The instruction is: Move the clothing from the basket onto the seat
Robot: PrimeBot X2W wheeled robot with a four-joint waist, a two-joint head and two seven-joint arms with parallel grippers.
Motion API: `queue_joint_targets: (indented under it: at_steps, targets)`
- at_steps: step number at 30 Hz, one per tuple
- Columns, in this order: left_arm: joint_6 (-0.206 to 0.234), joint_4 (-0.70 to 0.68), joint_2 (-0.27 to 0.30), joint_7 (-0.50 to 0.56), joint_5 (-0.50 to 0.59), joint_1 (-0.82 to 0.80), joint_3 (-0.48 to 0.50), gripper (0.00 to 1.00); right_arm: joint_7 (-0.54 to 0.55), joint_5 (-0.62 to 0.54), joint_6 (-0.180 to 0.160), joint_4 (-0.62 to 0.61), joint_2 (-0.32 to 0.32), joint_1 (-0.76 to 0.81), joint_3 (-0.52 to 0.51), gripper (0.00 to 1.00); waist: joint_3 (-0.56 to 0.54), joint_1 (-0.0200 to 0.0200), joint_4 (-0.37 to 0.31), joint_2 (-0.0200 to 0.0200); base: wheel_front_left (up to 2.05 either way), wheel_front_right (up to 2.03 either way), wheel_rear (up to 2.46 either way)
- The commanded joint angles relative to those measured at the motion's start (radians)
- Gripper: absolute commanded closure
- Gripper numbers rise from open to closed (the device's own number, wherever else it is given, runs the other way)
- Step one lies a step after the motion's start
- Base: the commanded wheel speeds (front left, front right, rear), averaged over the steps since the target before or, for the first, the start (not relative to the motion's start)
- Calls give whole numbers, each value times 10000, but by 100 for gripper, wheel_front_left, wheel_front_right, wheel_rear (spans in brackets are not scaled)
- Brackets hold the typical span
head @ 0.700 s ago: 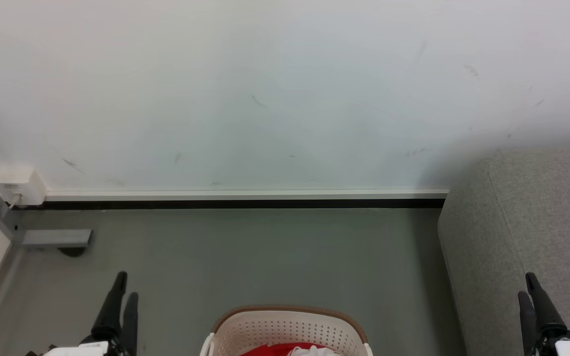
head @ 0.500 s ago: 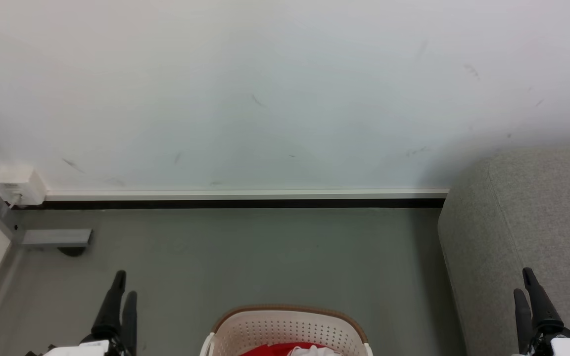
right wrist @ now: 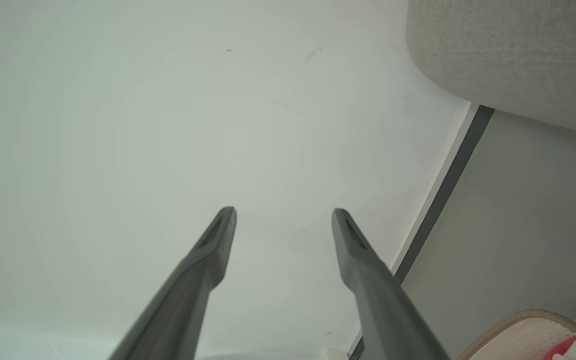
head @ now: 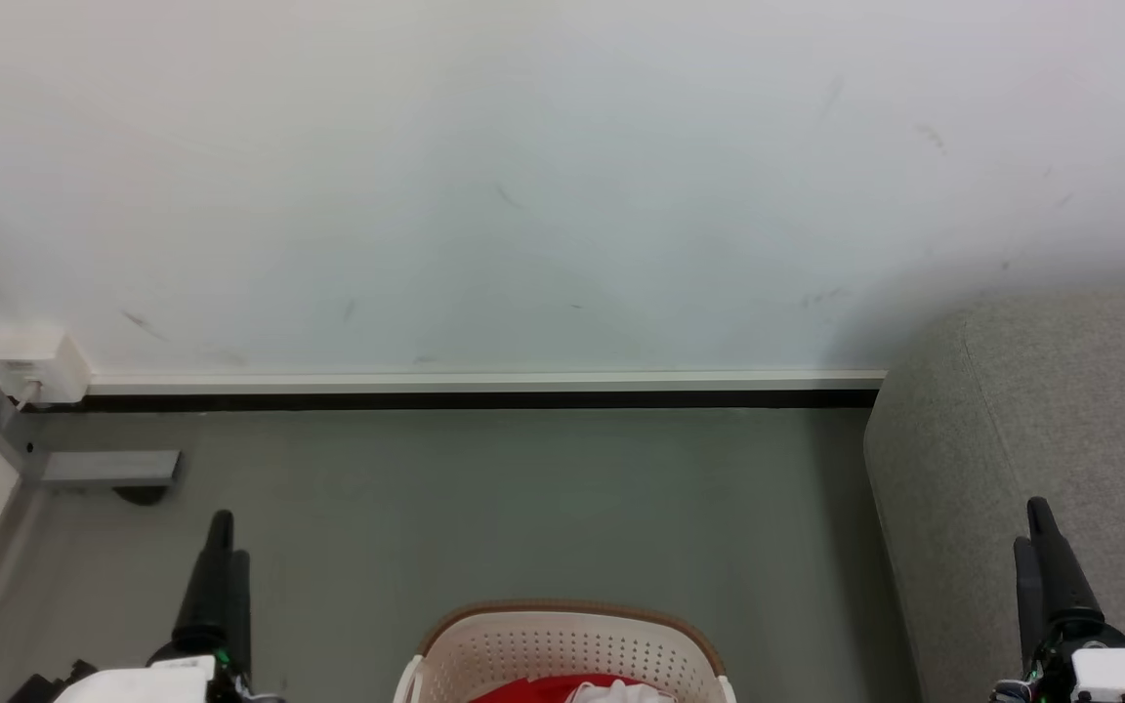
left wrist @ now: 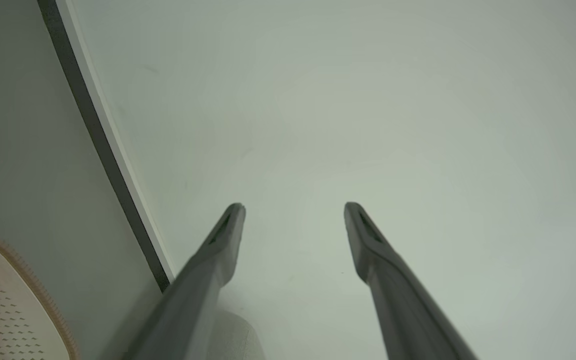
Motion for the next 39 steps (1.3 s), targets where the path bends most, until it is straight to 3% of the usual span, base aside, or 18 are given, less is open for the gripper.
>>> queue_joint_targets:
  at_steps: [1,18,28,39]
  targets:
    - [-30,-253,63,-171,422,-240,79,0,-162,-397,-6,-281,-252,-342,169,0,3,0,-7,0,0,0,0]
    - [-22,-649,83,-807,3510,-163,407,0,-838,-3574,-9,-483,-614,-385,1074,0,-64,0,-87,0,0,0,0]
    - [368,-862,93,-1135,5958,61,-29,0,-1163,-5731,-11,-451,-782,-350,1416,0,-125,0,-131,0,0,0,0]
    - [847,-1022,101,-1429,8293,215,-321,0,-1461,-7350,-13,-280,-897,-392,1729,0,-120,0,-193,0,0,0,0]
